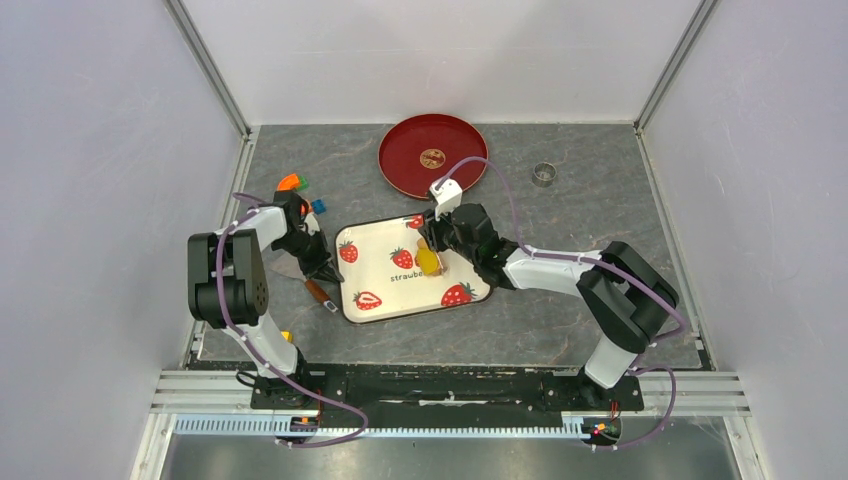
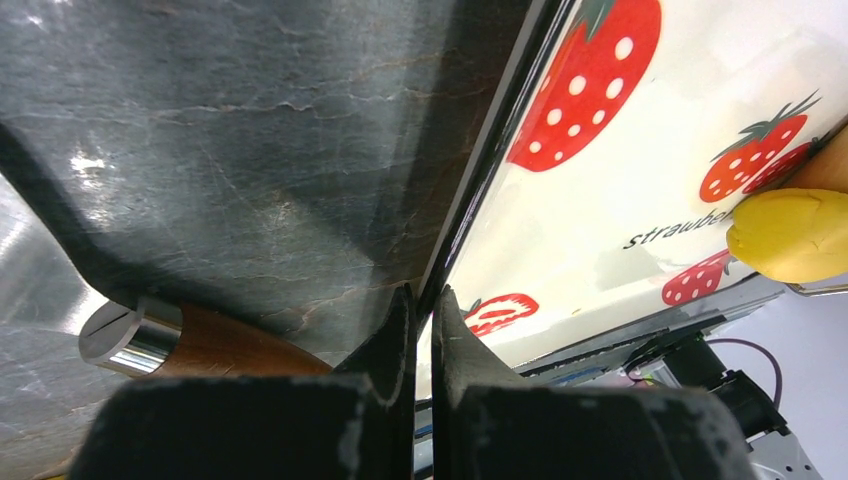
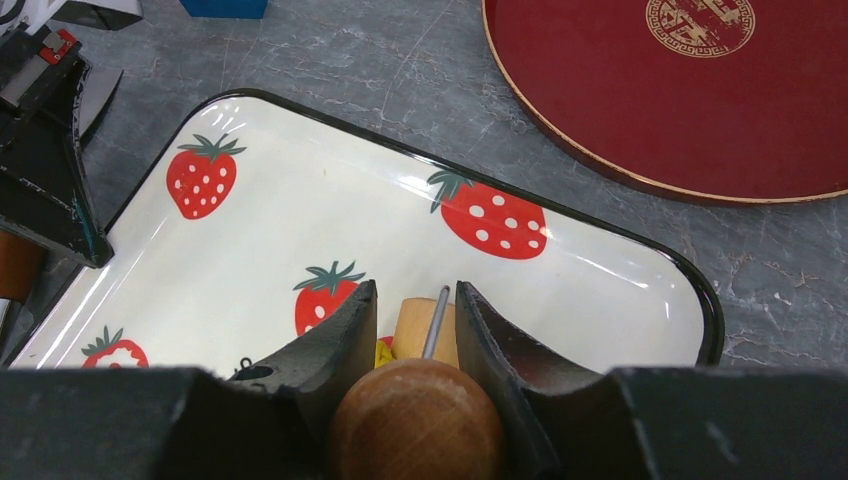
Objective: Roll out the dumpling wrappers from the dough
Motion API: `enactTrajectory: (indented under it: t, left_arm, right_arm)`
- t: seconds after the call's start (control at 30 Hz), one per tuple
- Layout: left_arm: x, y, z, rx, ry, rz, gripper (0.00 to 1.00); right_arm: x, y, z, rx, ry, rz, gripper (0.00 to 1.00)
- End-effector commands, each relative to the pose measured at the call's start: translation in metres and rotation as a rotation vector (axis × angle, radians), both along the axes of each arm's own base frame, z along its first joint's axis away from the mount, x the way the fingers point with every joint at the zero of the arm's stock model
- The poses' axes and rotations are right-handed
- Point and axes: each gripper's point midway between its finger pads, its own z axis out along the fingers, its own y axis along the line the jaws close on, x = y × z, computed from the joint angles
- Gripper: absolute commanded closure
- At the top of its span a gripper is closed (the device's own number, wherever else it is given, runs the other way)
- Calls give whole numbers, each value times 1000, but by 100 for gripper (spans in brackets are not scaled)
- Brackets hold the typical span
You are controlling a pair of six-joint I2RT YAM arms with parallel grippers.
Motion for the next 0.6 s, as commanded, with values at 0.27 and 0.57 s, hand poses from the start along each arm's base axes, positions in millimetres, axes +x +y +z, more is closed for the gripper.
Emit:
enactTrajectory:
  t: [0.27,0.57]
  left_arm:
    - [-9,42,-18,237,25,-70,98]
    - [-7,33,-18,239,22,-96,98]
  right_arm:
    - [-83,-99,-108,-542,437,16,100]
    - [-52,-125,-70,-600,341,-156,100]
